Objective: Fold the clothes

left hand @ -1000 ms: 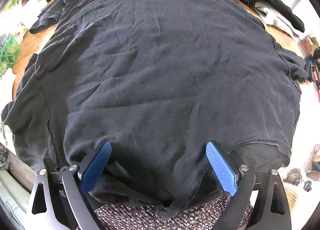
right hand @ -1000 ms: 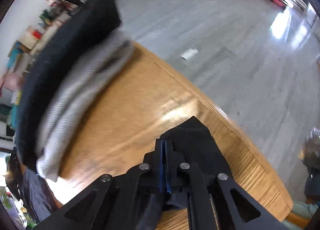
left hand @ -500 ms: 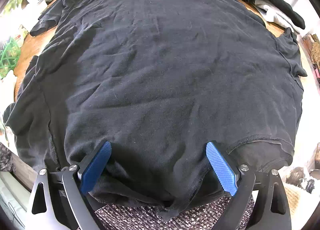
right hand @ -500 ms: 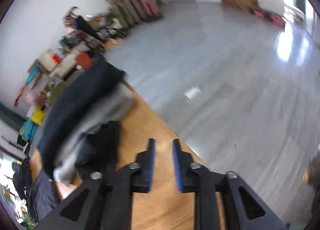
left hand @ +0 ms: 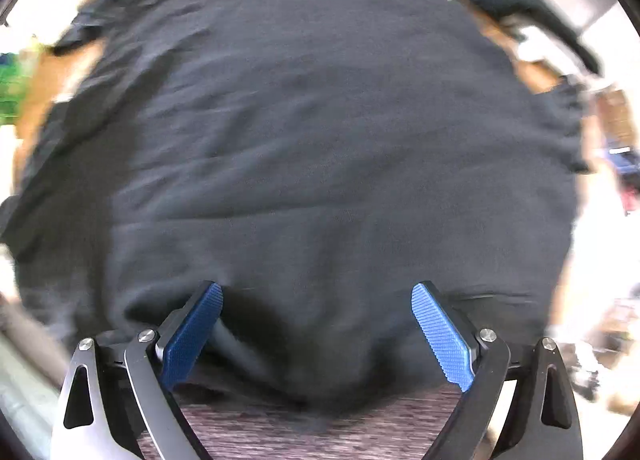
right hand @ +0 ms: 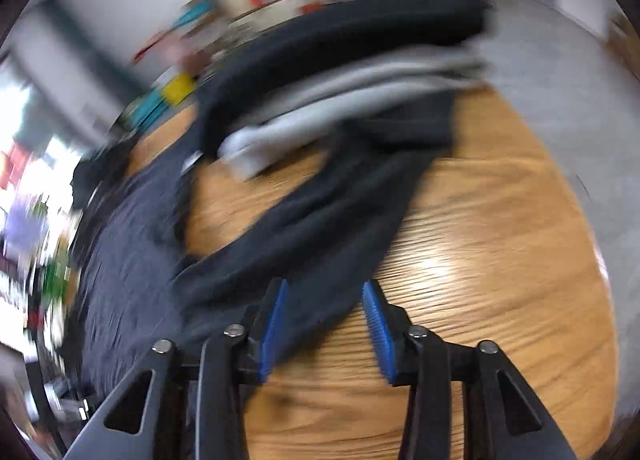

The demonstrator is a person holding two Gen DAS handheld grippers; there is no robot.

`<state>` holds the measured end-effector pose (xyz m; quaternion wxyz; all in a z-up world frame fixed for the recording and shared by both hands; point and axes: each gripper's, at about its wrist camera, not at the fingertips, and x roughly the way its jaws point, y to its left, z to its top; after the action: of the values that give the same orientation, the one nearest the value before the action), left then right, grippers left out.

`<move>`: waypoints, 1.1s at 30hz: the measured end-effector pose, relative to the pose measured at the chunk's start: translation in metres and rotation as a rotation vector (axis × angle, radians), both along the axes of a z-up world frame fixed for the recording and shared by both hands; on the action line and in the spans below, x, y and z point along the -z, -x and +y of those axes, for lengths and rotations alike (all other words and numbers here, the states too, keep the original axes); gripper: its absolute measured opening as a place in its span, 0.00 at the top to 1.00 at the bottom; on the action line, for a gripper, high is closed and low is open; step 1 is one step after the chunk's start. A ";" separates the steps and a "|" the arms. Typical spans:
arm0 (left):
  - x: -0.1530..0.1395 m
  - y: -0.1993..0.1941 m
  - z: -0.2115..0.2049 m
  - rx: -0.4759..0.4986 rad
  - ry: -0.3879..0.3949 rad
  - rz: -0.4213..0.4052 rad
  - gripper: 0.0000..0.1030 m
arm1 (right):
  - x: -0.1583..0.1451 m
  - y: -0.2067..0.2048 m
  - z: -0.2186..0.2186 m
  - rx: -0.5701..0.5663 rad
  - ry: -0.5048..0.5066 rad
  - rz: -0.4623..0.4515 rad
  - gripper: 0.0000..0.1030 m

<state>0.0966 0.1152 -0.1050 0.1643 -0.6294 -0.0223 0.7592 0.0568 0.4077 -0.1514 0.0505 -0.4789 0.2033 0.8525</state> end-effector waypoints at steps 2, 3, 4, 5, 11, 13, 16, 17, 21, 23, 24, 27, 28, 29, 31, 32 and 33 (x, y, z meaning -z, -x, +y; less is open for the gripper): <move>-0.011 -0.006 0.023 0.089 -0.056 0.029 0.08 | 0.009 0.012 -0.014 -0.047 -0.035 -0.024 0.52; -0.017 -0.011 0.039 0.148 -0.059 0.051 0.08 | 0.015 0.020 -0.014 -0.047 -0.047 -0.039 0.52; -0.023 -0.017 0.058 0.213 -0.053 0.076 0.08 | 0.018 0.025 -0.015 -0.038 -0.053 -0.054 0.52; -0.026 -0.023 0.076 0.272 -0.042 0.100 0.08 | 0.020 0.028 -0.017 -0.027 -0.058 -0.067 0.52; -0.003 -0.057 0.133 0.573 0.084 0.224 0.08 | 0.030 0.034 -0.003 0.041 -0.082 -0.104 0.49; -0.003 -0.069 0.139 0.592 0.143 0.253 0.06 | 0.034 0.034 -0.005 0.034 -0.105 -0.120 0.48; -0.010 -0.079 0.132 0.596 0.145 0.231 0.06 | 0.039 0.033 -0.009 0.022 -0.139 -0.143 0.47; -0.012 -0.083 0.128 0.606 0.154 0.221 0.06 | 0.040 0.033 -0.010 0.019 -0.150 -0.151 0.47; -0.021 -0.102 0.110 0.645 0.169 0.197 0.06 | 0.040 0.019 -0.022 -0.007 -0.218 -0.211 0.47; -0.025 -0.112 0.103 0.662 0.176 0.193 0.06 | 0.039 0.010 -0.027 -0.016 -0.228 -0.233 0.47; -0.027 -0.117 0.100 0.670 0.180 0.191 0.06 | 0.038 0.004 -0.026 -0.016 -0.211 -0.233 0.45; -0.033 -0.129 0.099 0.690 0.203 0.201 0.05 | 0.034 -0.013 -0.025 -0.014 -0.160 -0.232 0.43; -0.035 -0.132 0.099 0.691 0.208 0.200 0.04 | 0.033 -0.019 -0.024 -0.014 -0.143 -0.231 0.49; -0.037 -0.135 0.099 0.689 0.210 0.196 0.04 | 0.030 -0.022 -0.020 -0.005 -0.116 -0.208 0.50; -0.041 -0.139 0.098 0.683 0.208 0.193 0.04 | 0.019 -0.022 -0.006 0.040 -0.091 -0.141 0.49; -0.043 -0.142 0.097 0.679 0.203 0.193 0.04 | 0.012 -0.020 0.001 0.066 -0.095 -0.104 0.49; -0.046 -0.143 0.096 0.669 0.193 0.190 0.04 | 0.007 -0.015 0.005 0.073 -0.105 -0.081 0.48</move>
<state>0.2401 0.2109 -0.0587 0.3450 -0.5411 0.2720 0.7170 0.0718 0.4129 -0.1583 0.1145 -0.5021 0.1735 0.8395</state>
